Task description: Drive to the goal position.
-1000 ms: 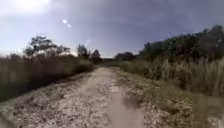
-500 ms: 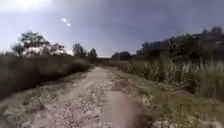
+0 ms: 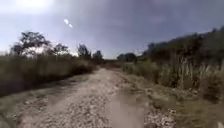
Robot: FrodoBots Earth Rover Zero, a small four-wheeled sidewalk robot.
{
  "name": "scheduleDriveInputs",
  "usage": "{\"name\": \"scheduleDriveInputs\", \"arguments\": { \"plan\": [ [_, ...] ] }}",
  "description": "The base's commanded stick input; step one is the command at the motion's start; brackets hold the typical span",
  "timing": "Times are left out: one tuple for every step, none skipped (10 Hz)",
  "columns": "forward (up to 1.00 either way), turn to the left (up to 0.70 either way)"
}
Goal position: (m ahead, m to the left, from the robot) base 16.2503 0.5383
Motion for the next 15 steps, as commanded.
{"name": "scheduleDriveInputs", "arguments": {
  "plan": [
    [0.85,0.00],
    [0.85,0.00],
    [0.85,0.00],
    [0.85,0.00],
    [0.85,0.00],
    [0.85,0.00],
    [0.85,0.00],
    [0.85,0.00],
    [0.85,0.00],
    [0.85,0.00],
    [0.85,0.00],
    [0.85,0.00],
    [0.85,0.00],
    [0.85,0.00],
    [0.85,0.00]
  ]
}}
